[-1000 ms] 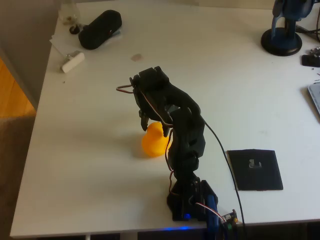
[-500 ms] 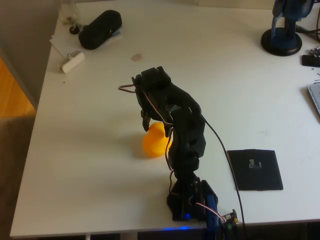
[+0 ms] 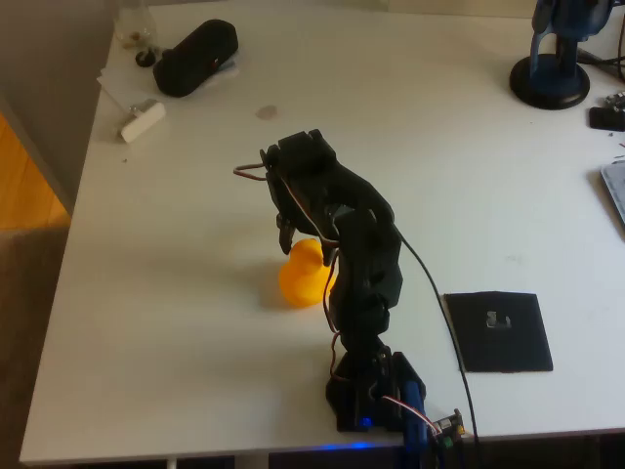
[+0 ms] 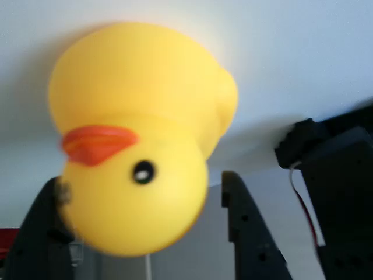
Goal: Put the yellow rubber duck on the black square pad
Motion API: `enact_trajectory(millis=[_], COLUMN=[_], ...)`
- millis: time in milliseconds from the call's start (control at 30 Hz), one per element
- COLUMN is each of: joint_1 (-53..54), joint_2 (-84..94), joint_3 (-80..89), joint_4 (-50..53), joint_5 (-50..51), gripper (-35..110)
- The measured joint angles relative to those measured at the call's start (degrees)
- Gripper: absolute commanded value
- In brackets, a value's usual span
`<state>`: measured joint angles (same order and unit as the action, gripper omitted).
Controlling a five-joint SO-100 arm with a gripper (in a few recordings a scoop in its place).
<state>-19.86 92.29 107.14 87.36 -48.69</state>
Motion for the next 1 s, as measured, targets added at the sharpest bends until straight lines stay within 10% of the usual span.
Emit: enact_trajectory(millis=[1000], joint_1=[-0.2], joint_2=[1.8], joint_3=[0.1], joint_4=[-0.3], joint_5=[0.4], gripper=[10])
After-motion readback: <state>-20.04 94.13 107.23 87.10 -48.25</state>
